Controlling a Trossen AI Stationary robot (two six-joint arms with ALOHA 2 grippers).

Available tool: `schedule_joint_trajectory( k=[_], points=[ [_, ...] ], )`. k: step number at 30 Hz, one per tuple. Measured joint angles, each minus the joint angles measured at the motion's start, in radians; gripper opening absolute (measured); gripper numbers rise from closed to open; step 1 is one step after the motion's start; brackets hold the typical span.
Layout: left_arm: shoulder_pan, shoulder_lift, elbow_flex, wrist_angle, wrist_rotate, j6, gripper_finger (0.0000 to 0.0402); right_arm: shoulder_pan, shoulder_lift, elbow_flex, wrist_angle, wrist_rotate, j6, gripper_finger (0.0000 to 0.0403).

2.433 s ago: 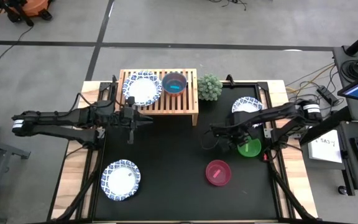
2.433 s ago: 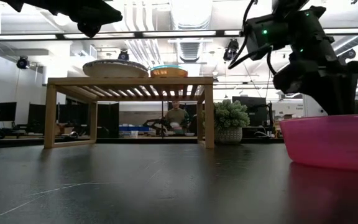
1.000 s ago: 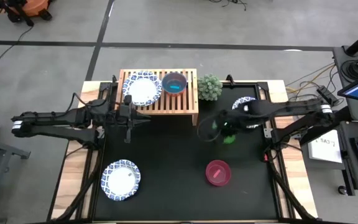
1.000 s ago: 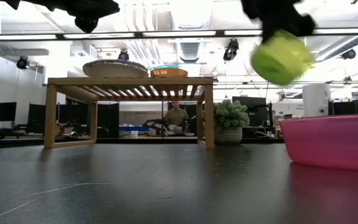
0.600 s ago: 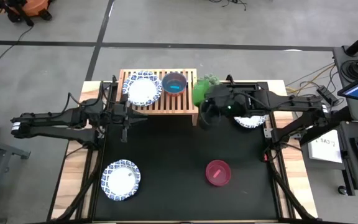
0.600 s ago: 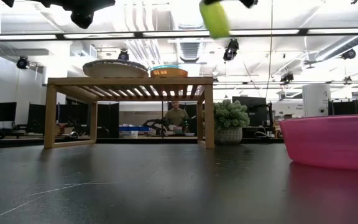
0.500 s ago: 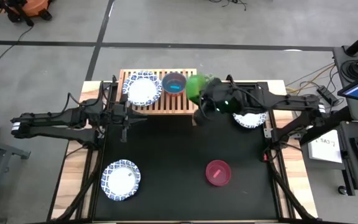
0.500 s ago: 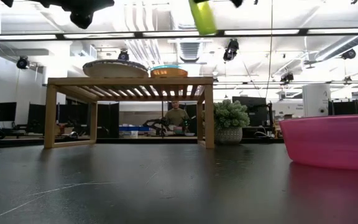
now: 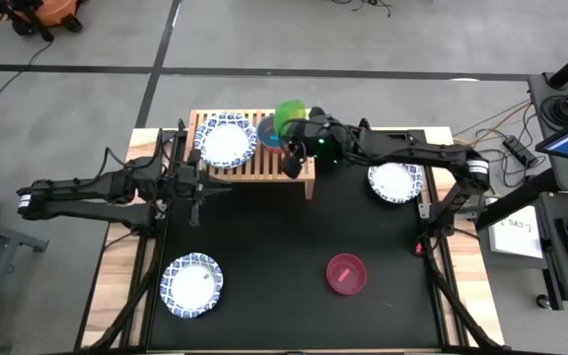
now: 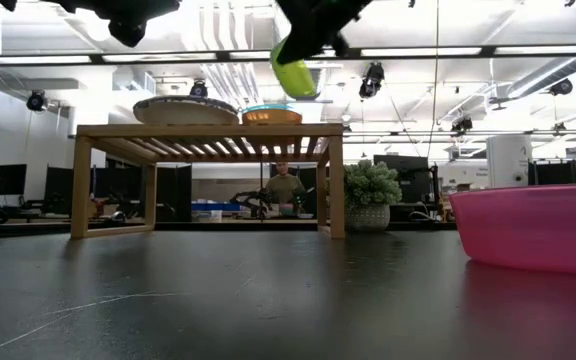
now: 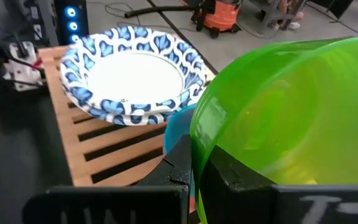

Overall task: Place and stack bowls onto a shelf
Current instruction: Stack the green bowl on top of the blue bowl on the shelf, then stack the white patterned bowl on top of the white patterned bowls on the shelf

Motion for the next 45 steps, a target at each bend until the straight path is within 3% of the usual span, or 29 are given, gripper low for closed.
schedule_joint_trajectory(
  k=[15,32,37,45],
  points=[
    [0.000,-0.010,0.000,-0.019,0.000,0.001,0.0042,-0.031,0.056,-0.001,0.093,-0.038,-0.029,0.0013],
    [0.000,-0.014,0.000,-0.027,0.000,0.001,0.0042,-0.033,0.061,-0.001,0.098,-0.034,-0.010,0.0135],
    [0.000,-0.014,0.000,-0.028,0.000,0.001,0.0042,-0.033,0.068,-0.004,0.135,-0.036,0.006,0.0133],
    [0.000,-0.016,0.000,-0.048,0.000,0.000,0.0042,-0.006,0.073,-0.058,0.205,-0.037,-0.018,0.0098]
  ],
)
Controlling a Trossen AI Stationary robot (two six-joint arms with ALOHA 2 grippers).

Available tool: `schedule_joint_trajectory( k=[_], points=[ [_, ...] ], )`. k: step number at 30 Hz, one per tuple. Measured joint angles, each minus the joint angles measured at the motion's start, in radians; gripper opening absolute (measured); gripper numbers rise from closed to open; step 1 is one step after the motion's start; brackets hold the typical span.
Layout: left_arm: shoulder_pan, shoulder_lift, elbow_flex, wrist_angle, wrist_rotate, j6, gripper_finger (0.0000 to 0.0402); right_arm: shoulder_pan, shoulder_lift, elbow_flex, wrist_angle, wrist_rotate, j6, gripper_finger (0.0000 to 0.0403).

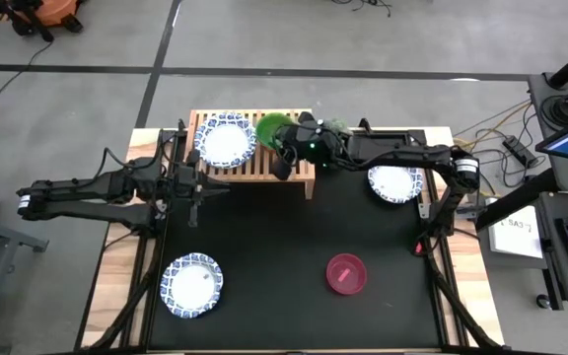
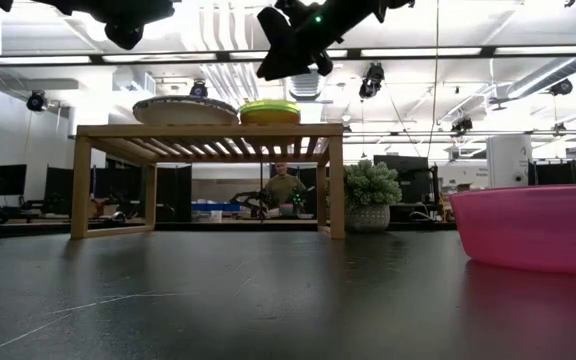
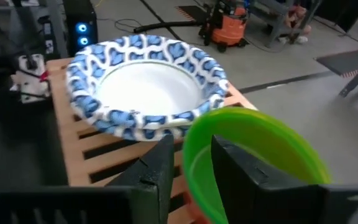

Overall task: Place and stack bowls onto a shelf
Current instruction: Stack the white patterned bowl on top of the white patterned bowls on the shelf

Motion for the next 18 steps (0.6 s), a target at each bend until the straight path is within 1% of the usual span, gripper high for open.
schedule_joint_trajectory(
  k=[7,13,18],
  points=[
    [0.000,0.002,0.000,-0.024,0.000,-0.011,0.0042,0.086,-0.004,-0.048,0.039,0.000,-0.055,0.0064],
    [0.000,0.008,0.000,-0.031,0.000,-0.028,0.0042,0.169,-0.054,-0.173,0.155,0.001,-0.100,0.0049],
    [0.000,0.021,0.000,-0.031,0.000,-0.045,0.0042,0.212,-0.143,-0.314,0.236,0.002,-0.110,0.0049]
  ],
)
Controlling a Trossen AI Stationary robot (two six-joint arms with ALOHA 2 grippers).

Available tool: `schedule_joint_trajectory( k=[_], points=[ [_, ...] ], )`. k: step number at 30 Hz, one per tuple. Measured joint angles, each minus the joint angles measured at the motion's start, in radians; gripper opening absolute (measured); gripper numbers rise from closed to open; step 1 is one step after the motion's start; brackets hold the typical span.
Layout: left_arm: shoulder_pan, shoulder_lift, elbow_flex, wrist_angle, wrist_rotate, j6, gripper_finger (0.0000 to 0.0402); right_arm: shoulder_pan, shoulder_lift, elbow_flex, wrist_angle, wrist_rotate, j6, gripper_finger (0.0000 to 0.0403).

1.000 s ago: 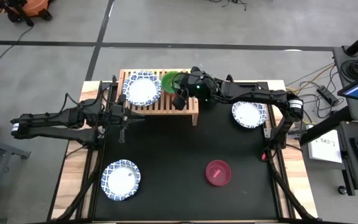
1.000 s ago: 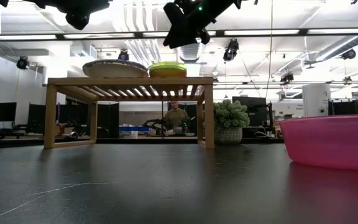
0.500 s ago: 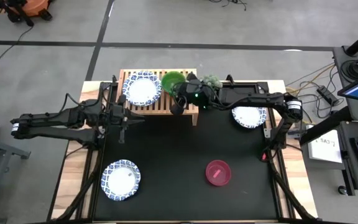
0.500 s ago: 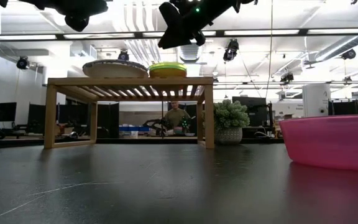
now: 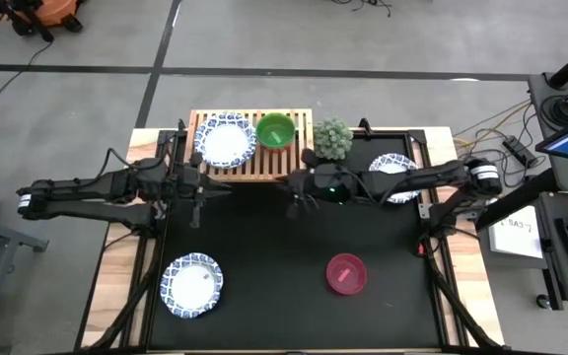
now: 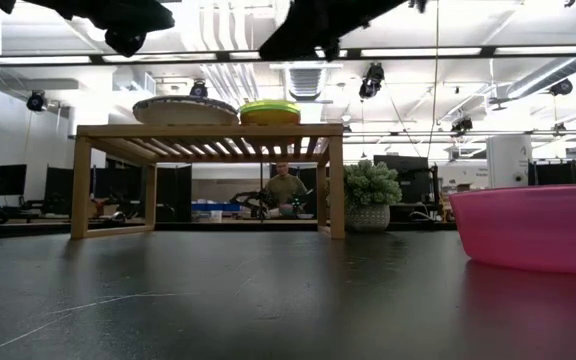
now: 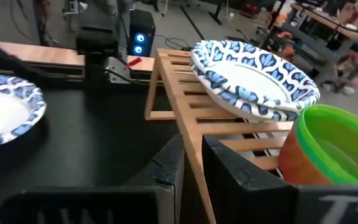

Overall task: Place and stack bowls onto a shelf
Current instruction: Stack the white patterned bowl on top of the white patterned bowls on the shelf

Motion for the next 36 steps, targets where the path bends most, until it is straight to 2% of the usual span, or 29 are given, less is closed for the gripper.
schedule_joint_trajectory(
  k=[5,12,16,21,29,36],
  points=[
    [0.000,0.010,0.000,0.003,0.000,-0.022,0.0042,0.022,-0.103,-0.152,0.088,-0.006,-0.014,0.0049],
    [0.000,0.041,0.000,0.002,0.000,-0.119,0.0042,0.024,-0.249,-0.364,0.207,-0.118,-0.014,0.0049],
    [0.000,0.076,0.000,0.009,0.000,-0.212,0.0042,0.025,-0.314,-0.448,0.250,-0.135,-0.024,0.0048],
    [-0.006,0.127,0.009,0.008,0.017,-0.386,0.0042,0.024,-0.366,-0.494,0.250,-0.135,-0.052,0.0048],
    [-0.067,0.234,0.059,-0.016,0.126,-0.649,0.0042,0.024,-0.417,-0.518,0.246,-0.142,-0.095,0.0047],
    [-0.164,0.348,0.192,-0.223,0.135,-0.890,0.0042,0.024,-0.431,-0.518,0.226,-0.185,-0.098,0.0047]
  ],
)
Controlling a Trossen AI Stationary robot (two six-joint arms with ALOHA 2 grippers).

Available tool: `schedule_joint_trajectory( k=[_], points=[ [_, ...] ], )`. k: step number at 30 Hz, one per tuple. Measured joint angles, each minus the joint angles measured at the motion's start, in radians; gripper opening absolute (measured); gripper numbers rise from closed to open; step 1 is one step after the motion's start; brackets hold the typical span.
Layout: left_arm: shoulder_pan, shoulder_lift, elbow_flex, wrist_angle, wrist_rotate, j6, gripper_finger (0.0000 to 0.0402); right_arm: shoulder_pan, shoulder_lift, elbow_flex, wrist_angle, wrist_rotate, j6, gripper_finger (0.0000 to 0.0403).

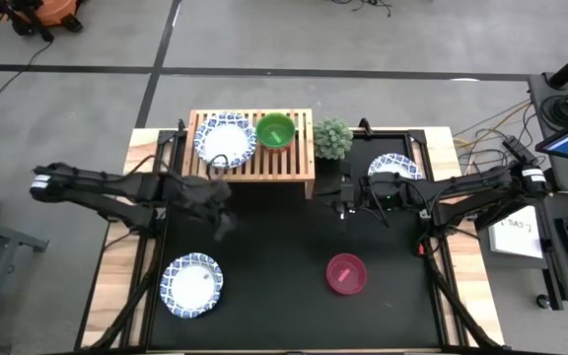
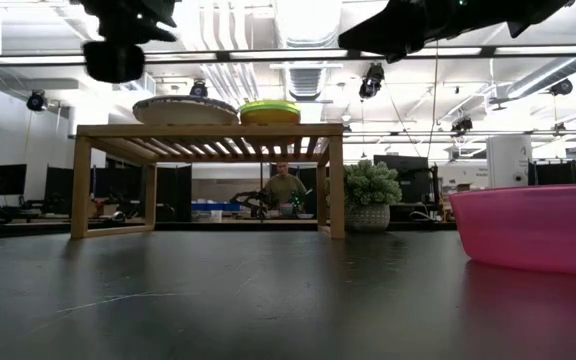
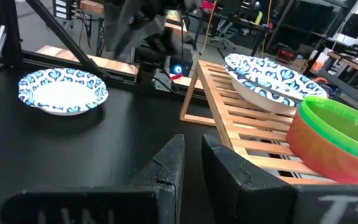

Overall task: Place and stack bowls onto a shelf
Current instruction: Stack the white patterned bowl on top of the white patterned bowls on the shelf

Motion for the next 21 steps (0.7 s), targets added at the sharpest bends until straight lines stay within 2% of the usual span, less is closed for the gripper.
schedule_joint_trajectory(
  k=[10,16,21],
  points=[
    [-0.240,0.210,0.146,-0.317,-0.077,-0.386,0.0042,0.000,0.001,0.000,-0.014,0.000,0.000,0.0047],
    [-0.348,0.307,0.147,-0.352,-0.064,-0.639,0.0045,0.000,0.001,0.000,-0.018,0.000,0.003,0.0047],
    [-0.422,0.358,0.146,-0.353,-0.052,-0.767,0.0074,0.000,0.001,0.000,-0.016,-0.001,0.005,0.0047]
  ],
)
